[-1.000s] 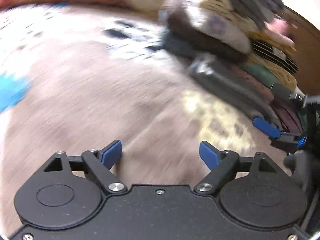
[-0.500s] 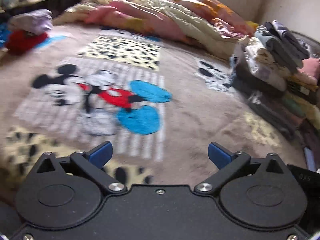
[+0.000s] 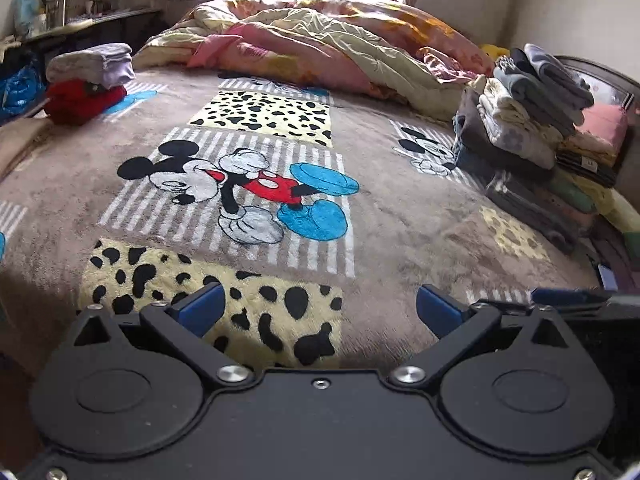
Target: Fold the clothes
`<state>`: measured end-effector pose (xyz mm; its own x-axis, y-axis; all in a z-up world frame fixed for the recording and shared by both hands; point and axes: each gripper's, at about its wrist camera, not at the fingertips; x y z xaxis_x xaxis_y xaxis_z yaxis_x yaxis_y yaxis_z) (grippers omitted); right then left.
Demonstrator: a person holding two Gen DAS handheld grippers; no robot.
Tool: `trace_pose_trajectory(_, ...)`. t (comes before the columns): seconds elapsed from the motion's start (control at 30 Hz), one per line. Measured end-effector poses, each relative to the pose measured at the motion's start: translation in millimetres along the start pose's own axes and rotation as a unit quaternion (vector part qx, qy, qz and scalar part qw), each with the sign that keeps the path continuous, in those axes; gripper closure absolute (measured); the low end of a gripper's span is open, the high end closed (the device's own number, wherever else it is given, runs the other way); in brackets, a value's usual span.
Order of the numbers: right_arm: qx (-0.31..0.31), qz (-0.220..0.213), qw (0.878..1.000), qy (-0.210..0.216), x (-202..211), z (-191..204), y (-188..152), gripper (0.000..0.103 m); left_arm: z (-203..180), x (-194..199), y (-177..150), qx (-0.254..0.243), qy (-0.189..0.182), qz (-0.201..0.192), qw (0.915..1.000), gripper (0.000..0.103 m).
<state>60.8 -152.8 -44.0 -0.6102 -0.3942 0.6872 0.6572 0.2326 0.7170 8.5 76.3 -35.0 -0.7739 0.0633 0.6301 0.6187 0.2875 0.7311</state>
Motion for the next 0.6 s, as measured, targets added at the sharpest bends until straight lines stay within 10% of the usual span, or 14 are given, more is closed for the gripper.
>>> trace_pose_trajectory(0.6, -0.001, -0.016, 0.998, -0.068, 50, 10, -7, 0.0, -35, 13, -6, -0.029, -0.009, -0.025, 0.9992, 0.001)
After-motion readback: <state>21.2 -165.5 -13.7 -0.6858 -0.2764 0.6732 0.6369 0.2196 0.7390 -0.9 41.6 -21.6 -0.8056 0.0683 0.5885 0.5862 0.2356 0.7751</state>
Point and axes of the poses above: each gripper's, at about its wrist camera, not at the fingertips, and x roughly against the way its jaws point, z to its left, y to its top, and after that the axes turned 8 degrees about x, right-handed
